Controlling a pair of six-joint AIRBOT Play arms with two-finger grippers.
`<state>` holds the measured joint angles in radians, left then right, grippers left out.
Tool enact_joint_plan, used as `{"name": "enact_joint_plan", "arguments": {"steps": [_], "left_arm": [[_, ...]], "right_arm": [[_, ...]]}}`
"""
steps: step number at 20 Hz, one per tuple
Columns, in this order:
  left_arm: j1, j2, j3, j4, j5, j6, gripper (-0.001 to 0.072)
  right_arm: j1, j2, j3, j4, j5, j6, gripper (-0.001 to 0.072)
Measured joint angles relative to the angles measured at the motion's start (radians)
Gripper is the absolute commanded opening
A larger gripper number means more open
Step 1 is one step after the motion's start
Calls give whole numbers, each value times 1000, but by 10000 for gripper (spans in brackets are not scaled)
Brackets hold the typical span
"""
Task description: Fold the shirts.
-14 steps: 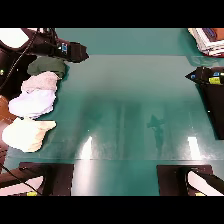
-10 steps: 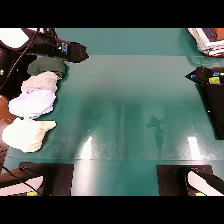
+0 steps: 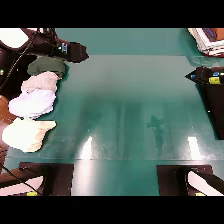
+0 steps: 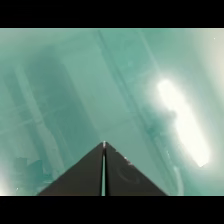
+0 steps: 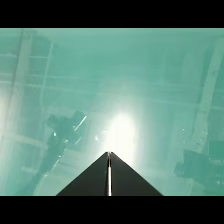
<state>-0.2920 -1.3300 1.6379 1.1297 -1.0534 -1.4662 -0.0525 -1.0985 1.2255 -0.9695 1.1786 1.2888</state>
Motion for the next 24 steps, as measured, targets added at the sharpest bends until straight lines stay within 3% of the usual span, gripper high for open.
{"name": "enact_joint_plan", "arguments": {"steps": [1, 2, 3, 4, 6, 9, 12, 17, 22, 24], "left_arm": [[0, 0, 0, -2, 10, 2, 79], [0, 0, 0, 3, 24, 14, 380], [-1, -2, 0, 22, 41, 29, 544], [-2, -5, 0, 55, 63, 38, 552], [-1, -19, 0, 182, 106, 33, 552], [24, -81, 0, 407, 157, -40, 552], [108, -187, 0, 531, 199, -116, 552], [272, -368, 0, 584, 292, -212, 552], [356, -487, 0, 580, 371, -245, 535], [365, -507, 4, 575, 391, -249, 73]], "right_arm": [[0, 0, 0, 0, 0, 0, 20], [0, 0, 0, 0, 0, 0, 20], [0, 0, 0, 0, 0, 0, 20], [0, 0, 0, 0, 0, 0, 20], [0, 0, 0, 0, 0, 0, 20], [0, 0, 0, 2, 4, 0, 20], [0, 0, 0, 6, 11, 1, 20], [1, 0, 0, 8, 17, 1, 19], [2, 0, 0, 9, 18, 1, 20], [2, 0, 0, 9, 18, 1, 20]]}}
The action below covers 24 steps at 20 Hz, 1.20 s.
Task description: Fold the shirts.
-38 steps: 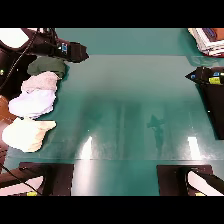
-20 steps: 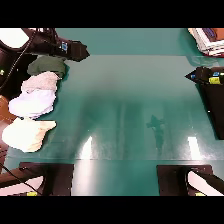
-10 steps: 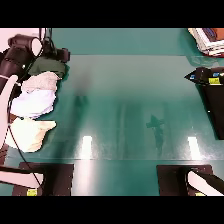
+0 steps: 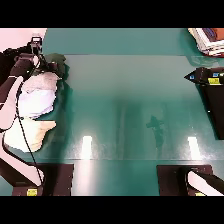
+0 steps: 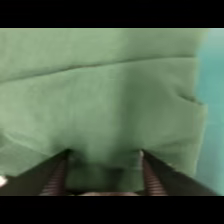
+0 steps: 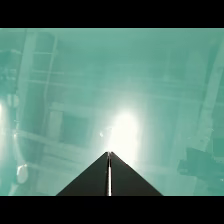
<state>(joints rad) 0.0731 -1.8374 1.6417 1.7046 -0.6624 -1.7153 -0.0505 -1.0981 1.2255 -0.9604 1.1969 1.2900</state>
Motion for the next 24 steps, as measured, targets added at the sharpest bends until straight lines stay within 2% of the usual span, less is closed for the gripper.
{"name": "enact_joint_plan", "arguments": {"steps": [1, 7, 9, 14, 17, 20, 24], "left_arm": [[3, -6, 6, -3, 4, -1, 23], [13, 37, 150, -4, -105, -5, 22], [12, 101, 226, -5, -165, -2, 21], [-48, 363, 361, -26, -320, 87, 21], [-157, 494, 382, -39, -452, 123, 20], [-332, 552, 357, -45, -588, 128, 21], [-609, 544, 210, -106, -639, 123, 36]], "right_arm": [[0, 0, 0, 0, 0, 0, 20], [0, 0, 1, 0, -23, 0, 20], [0, 0, 19, 0, -50, 0, 20], [0, 0, 159, 1, -88, 0, 20], [0, 0, 254, 1, -94, 0, 20], [0, 0, 325, 1, -80, 0, 20], [0, 1, 370, 0, -31, -1, 20]]}}
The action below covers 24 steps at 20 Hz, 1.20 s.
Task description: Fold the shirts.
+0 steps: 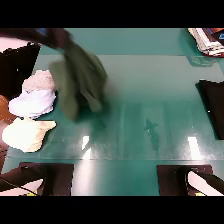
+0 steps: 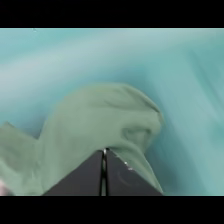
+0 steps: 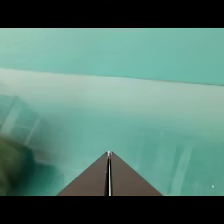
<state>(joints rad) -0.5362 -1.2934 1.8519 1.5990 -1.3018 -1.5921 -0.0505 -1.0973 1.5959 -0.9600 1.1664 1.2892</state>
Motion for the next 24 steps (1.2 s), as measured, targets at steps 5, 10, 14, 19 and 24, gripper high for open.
{"name": "enact_joint_plan", "arguments": {"steps": [5, 10, 14, 19, 24], "left_arm": [[-224, -58, -164, -146, 96, 34, 552], [-140, -78, -167, -23, 32, 41, 551], [82, -82, -235, -14, -15, -3, 551], [286, -78, -478, -170, 6, -13, 551], [341, -58, -744, -320, 74, 20, 551]], "right_arm": [[0, 0, 14, 0, 67, 0, 20], [0, 0, 16, -1, 114, 0, 20], [0, 0, 16, 0, 138, 0, 20], [0, 0, 16, -1, 147, 0, 20], [0, 0, 16, 0, 150, 0, 20]]}}
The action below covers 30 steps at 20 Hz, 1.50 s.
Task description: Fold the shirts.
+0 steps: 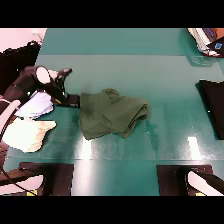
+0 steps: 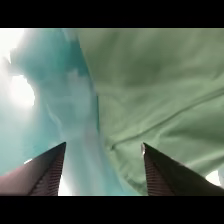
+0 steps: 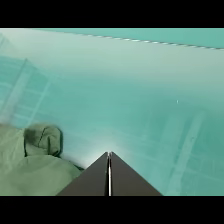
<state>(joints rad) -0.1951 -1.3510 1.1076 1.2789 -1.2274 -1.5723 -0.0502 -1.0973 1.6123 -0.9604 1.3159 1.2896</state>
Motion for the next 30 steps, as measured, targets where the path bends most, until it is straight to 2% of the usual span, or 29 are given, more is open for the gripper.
{"name": "enact_joint_plan", "arguments": {"steps": [6, 7, 8, 9, 15, 16, 18, 19, 24, 27, 30], "left_arm": [[12, 7, -205, -161, 93, 41, 549], [14, 9, -218, -184, 104, 45, 451], [14, 9, -229, -200, 118, 50, 191], [13, 6, -238, -210, 131, 53, 31], [36, 66, -135, -200, 103, 66, 22], [48, 97, -86, -182, 94, 67, 22], [77, 162, 20, -140, 74, 68, 22], [90, 193, 68, -122, 70, 69, 22], [122, 292, 222, -70, 58, 70, 22], [127, 302, 248, -59, 34, 70, 22], [129, 304, 253, -56, 15, 69, 23]], "right_arm": [[0, 0, 0, 0, 0, 0, 20], [0, 0, 0, 0, 1, 0, 20], [0, 0, 0, 0, 1, 0, 20], [0, 0, 0, 0, 2, 0, 20], [0, 0, -11, -3, 38, 0, 22], [0, 0, -27, -4, 52, 0, 48], [2, 0, -87, -5, 77, 0, 358], [5, 0, -129, -7, 83, 0, 415], [82, -31, -435, 19, 18, 2, 415], [183, -116, -570, 49, -90, 2, 415], [280, -232, -611, 91, -227, 1, 415]]}}
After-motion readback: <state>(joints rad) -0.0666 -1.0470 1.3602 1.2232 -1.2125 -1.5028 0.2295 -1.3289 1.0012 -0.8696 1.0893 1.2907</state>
